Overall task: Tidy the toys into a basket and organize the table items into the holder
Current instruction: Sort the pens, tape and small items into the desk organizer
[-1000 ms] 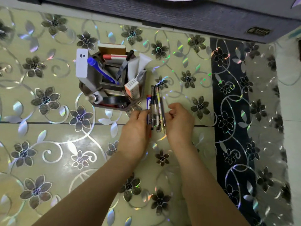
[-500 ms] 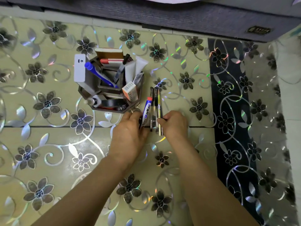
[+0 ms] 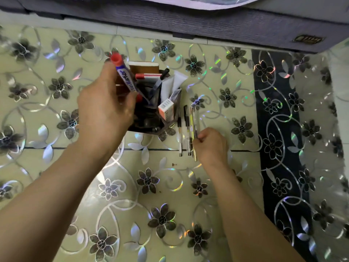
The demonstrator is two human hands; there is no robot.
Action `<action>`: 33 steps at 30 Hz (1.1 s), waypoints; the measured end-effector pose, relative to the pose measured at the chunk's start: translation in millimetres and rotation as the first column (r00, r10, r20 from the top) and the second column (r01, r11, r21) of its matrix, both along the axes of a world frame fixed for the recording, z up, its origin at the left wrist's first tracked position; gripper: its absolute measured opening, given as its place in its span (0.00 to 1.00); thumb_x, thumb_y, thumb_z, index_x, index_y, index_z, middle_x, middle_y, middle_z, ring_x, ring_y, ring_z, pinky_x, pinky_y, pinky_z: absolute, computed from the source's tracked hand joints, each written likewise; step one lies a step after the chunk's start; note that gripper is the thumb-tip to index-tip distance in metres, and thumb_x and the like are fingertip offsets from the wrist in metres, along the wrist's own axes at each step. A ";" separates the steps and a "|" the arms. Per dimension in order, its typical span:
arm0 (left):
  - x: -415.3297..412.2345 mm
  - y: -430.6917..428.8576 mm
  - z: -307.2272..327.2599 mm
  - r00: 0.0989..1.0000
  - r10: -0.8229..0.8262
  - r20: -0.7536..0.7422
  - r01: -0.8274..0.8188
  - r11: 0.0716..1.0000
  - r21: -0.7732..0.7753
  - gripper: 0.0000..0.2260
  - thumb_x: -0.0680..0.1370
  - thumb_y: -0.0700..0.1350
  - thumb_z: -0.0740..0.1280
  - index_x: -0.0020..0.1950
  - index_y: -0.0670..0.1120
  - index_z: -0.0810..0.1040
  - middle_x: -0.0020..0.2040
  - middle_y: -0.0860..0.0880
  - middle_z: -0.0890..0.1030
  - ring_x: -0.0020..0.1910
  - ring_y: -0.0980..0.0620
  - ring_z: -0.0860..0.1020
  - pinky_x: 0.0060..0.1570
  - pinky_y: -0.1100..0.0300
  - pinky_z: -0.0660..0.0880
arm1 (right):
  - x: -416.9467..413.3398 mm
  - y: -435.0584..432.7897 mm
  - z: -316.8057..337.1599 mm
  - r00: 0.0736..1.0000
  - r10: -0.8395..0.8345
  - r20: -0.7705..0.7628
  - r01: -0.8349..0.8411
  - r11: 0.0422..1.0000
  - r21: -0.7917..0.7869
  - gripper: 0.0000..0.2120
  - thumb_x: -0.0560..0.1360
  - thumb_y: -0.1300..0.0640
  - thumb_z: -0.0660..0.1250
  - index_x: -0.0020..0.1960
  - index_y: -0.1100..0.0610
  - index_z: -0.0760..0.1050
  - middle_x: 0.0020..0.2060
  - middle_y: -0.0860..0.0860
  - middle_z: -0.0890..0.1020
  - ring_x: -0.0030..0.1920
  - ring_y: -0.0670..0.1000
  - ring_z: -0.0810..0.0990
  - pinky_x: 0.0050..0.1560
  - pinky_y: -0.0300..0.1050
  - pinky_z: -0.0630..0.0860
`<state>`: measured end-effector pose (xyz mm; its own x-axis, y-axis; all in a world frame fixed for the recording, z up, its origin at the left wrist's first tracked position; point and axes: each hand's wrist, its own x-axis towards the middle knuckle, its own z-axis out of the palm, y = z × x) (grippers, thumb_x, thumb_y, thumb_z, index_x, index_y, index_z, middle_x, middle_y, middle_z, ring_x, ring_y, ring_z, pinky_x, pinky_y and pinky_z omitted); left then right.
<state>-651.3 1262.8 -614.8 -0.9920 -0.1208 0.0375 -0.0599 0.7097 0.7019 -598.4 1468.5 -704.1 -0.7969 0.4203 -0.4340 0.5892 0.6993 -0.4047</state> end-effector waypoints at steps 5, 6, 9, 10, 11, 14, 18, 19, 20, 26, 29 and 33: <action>-21.4 5.1 -0.7 0.993 -0.120 0.011 0.120 0.969 -0.218 0.13 0.72 0.44 0.64 0.56 0.48 0.72 0.46 0.43 0.84 0.46 0.38 0.81 0.44 0.47 0.76 | -17.6 -20.6 64.4 0.867 -0.099 -0.489 0.041 0.991 -0.127 0.04 0.73 0.58 0.66 0.47 0.56 0.74 0.33 0.45 0.81 0.38 0.51 0.82 0.44 0.48 0.77; -24.8 5.8 -0.2 0.989 -0.142 0.032 0.146 0.952 -0.268 0.12 0.73 0.43 0.64 0.56 0.47 0.72 0.45 0.41 0.83 0.44 0.36 0.79 0.43 0.47 0.76 | -22.6 -26.8 78.4 0.820 -0.118 -0.560 0.022 0.984 -0.175 0.03 0.74 0.57 0.66 0.47 0.55 0.75 0.33 0.45 0.81 0.37 0.48 0.83 0.44 0.49 0.78; -32.2 7.6 0.5 0.983 -0.155 0.099 0.182 0.899 -0.398 0.10 0.73 0.42 0.63 0.54 0.45 0.73 0.43 0.36 0.81 0.41 0.32 0.76 0.37 0.49 0.69 | -38.8 -49.2 103.4 0.762 -0.105 -0.639 -0.099 0.956 -0.276 0.05 0.78 0.55 0.63 0.48 0.55 0.77 0.34 0.46 0.83 0.36 0.45 0.83 0.42 0.50 0.80; -33.3 8.2 0.6 0.984 -0.146 0.104 0.176 0.896 -0.407 0.10 0.73 0.43 0.63 0.54 0.45 0.73 0.43 0.36 0.81 0.41 0.32 0.76 0.36 0.50 0.67 | -44.6 -56.7 105.1 0.761 -0.062 -0.645 -0.146 0.953 -0.264 0.05 0.78 0.55 0.63 0.49 0.55 0.77 0.35 0.46 0.83 0.37 0.45 0.83 0.41 0.51 0.80; -33.0 8.3 -0.6 0.985 -0.142 0.101 0.170 0.902 -0.398 0.10 0.73 0.44 0.64 0.54 0.46 0.74 0.44 0.37 0.81 0.41 0.33 0.77 0.37 0.51 0.69 | -49.6 -63.3 102.4 0.759 -0.007 -0.651 -0.189 0.955 -0.230 0.05 0.78 0.56 0.63 0.49 0.55 0.77 0.35 0.47 0.83 0.37 0.46 0.83 0.40 0.52 0.80; -30.9 4.6 -5.9 0.990 -0.128 0.061 0.140 0.951 -0.274 0.12 0.71 0.45 0.64 0.54 0.49 0.75 0.45 0.42 0.84 0.45 0.38 0.80 0.45 0.49 0.77 | -61.1 -79.7 82.9 0.761 0.111 -0.640 -0.268 0.951 -0.154 0.07 0.76 0.56 0.63 0.49 0.57 0.78 0.35 0.52 0.83 0.37 0.56 0.83 0.38 0.53 0.78; -25.5 -0.7 -7.5 0.997 -0.070 0.011 0.071 0.981 -0.180 0.13 0.70 0.41 0.63 0.53 0.52 0.75 0.45 0.50 0.84 0.46 0.44 0.81 0.46 0.49 0.77 | -64.0 -87.8 64.4 0.776 0.260 -0.574 -0.352 0.935 -0.052 0.07 0.74 0.57 0.64 0.48 0.58 0.80 0.37 0.56 0.84 0.39 0.61 0.81 0.40 0.51 0.76; -22.3 0.0 -7.7 0.998 -0.062 -0.005 0.061 0.986 -0.158 0.13 0.70 0.40 0.64 0.53 0.52 0.74 0.45 0.51 0.83 0.46 0.45 0.81 0.46 0.49 0.76 | -62.4 -88.9 62.2 0.779 0.291 -0.555 -0.369 0.929 -0.032 0.06 0.74 0.59 0.66 0.47 0.58 0.80 0.37 0.58 0.83 0.39 0.63 0.79 0.39 0.50 0.74; -18.9 -0.6 -6.8 0.998 -0.058 -0.023 0.054 0.989 -0.139 0.13 0.71 0.40 0.63 0.54 0.52 0.74 0.46 0.52 0.83 0.47 0.46 0.81 0.46 0.49 0.76 | -61.0 -92.2 61.5 0.781 0.321 -0.536 -0.384 0.923 -0.008 0.05 0.74 0.60 0.66 0.47 0.59 0.80 0.37 0.59 0.83 0.39 0.64 0.77 0.37 0.49 0.71; -5.2 5.4 -6.7 0.994 -0.098 -0.043 0.095 0.994 -0.059 0.23 0.71 0.37 0.60 0.65 0.53 0.70 0.54 0.50 0.81 0.52 0.45 0.79 0.50 0.48 0.75 | -59.4 -107.0 52.1 0.814 0.206 -0.543 -0.336 0.930 -0.149 0.10 0.71 0.66 0.64 0.49 0.57 0.79 0.39 0.59 0.83 0.41 0.65 0.77 0.39 0.54 0.75; -5.3 7.0 -10.8 0.997 -0.073 -0.032 0.072 0.997 -0.027 0.26 0.72 0.39 0.60 0.69 0.53 0.64 0.56 0.49 0.79 0.54 0.46 0.79 0.53 0.47 0.75 | -62.2 -100.8 51.1 0.810 0.163 -0.563 -0.340 0.913 -0.226 0.12 0.72 0.66 0.64 0.54 0.57 0.73 0.41 0.53 0.84 0.43 0.61 0.80 0.40 0.54 0.75; -6.2 18.0 -12.3 0.999 0.038 -0.001 -0.037 0.997 0.063 0.27 0.71 0.38 0.60 0.70 0.52 0.62 0.58 0.50 0.75 0.51 0.51 0.77 0.52 0.49 0.75 | -65.3 -97.7 53.7 0.821 0.156 -0.550 -0.331 0.914 -0.235 0.14 0.73 0.64 0.64 0.58 0.57 0.71 0.41 0.57 0.84 0.43 0.63 0.80 0.40 0.55 0.76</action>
